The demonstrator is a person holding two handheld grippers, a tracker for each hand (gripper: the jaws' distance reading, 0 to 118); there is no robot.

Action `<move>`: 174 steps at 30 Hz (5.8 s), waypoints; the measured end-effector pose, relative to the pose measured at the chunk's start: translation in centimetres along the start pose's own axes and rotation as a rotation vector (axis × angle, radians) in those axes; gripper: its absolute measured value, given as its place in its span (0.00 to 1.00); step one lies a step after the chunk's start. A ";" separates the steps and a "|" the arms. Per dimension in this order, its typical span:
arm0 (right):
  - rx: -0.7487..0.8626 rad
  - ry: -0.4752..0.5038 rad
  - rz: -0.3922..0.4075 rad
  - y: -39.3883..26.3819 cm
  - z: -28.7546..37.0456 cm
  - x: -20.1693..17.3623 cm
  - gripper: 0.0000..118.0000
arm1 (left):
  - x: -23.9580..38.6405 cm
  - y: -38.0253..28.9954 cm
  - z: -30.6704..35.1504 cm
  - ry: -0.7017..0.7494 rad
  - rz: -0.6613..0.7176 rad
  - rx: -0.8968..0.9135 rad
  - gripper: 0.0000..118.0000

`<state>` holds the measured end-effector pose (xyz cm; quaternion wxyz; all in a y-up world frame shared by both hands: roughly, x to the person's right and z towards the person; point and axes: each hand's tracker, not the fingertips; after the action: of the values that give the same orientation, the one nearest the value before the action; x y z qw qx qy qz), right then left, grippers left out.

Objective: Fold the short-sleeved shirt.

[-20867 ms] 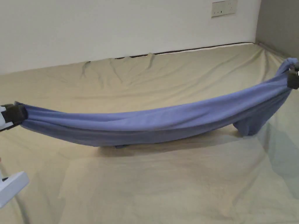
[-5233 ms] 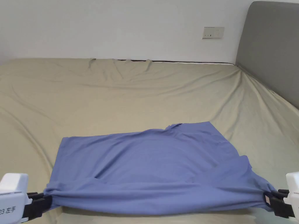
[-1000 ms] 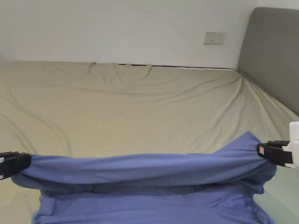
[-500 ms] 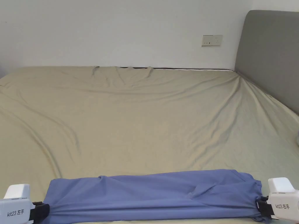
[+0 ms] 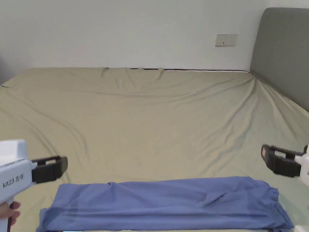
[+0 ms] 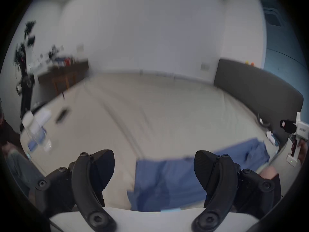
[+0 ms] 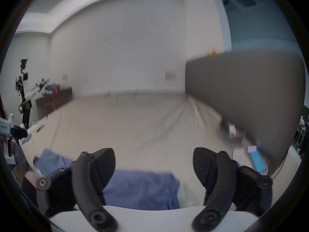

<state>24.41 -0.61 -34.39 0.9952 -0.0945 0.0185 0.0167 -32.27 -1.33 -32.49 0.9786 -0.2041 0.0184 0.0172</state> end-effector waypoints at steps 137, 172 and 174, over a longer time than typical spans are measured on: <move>-0.317 0.419 -0.140 -4.7 -6.0 -8.1 0.00 | 3.5 -0.3 -9.5 -0.507 0.289 -0.578 0.00; -0.345 0.441 -0.079 -5.2 -6.1 -10.9 0.00 | -9.5 -1.9 -13.1 -0.504 0.459 -0.630 0.09; -0.336 0.458 -0.062 -5.1 -5.8 -11.3 0.00 | -11.5 -1.0 -12.6 -0.427 0.452 -0.667 0.10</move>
<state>13.15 -7.02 -38.73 0.9356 -0.2600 0.2368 -0.0326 -44.04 -7.61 -43.11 0.8129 -0.4908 -0.1464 0.2773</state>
